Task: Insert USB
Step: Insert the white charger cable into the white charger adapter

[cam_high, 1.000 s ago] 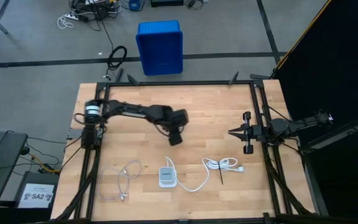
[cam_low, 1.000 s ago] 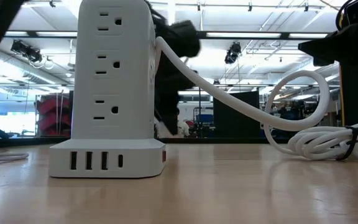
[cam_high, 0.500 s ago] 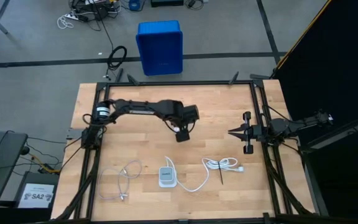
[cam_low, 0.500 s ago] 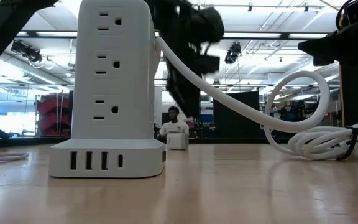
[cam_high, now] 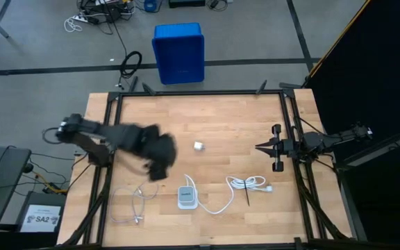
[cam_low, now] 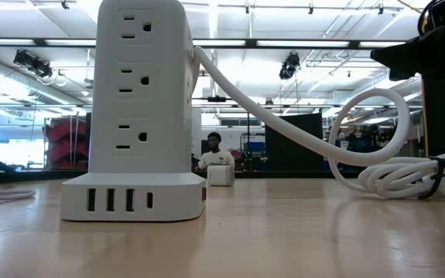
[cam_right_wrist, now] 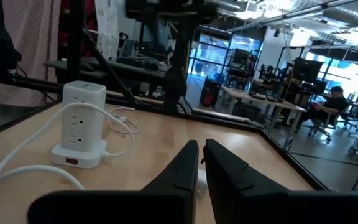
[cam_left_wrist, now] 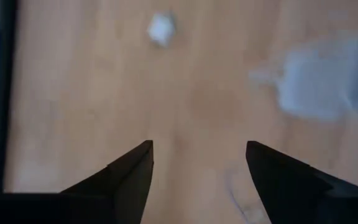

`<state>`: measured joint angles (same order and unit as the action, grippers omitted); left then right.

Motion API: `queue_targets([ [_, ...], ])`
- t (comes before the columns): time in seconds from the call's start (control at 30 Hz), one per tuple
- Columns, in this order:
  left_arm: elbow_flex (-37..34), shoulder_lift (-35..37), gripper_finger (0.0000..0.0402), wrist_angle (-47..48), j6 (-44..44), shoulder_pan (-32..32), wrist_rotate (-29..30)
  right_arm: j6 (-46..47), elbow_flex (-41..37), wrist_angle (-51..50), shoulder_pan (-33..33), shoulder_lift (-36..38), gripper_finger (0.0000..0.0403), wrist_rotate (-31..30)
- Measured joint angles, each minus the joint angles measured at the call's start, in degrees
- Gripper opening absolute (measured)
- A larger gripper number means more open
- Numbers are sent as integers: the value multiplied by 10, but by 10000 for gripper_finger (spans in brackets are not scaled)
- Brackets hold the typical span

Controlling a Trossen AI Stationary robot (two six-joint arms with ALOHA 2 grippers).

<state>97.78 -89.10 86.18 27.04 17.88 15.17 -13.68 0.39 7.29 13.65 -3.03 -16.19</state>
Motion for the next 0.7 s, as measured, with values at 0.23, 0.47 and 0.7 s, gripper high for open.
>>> queue_targets([
  [0.23, -195, 67, 237, -18, 255, 257, -4, 0, 0, 1, 0, 0, 8, 0],
  [0.47, -365, 59, 237, -186, 431, 413, -23, 0, 0, 2, 0, 0, 5, 0],
  [0.7, -456, 37, 237, -328, 472, 421, 6, 0, 0, 3, 0, 0, 8, 0],
])
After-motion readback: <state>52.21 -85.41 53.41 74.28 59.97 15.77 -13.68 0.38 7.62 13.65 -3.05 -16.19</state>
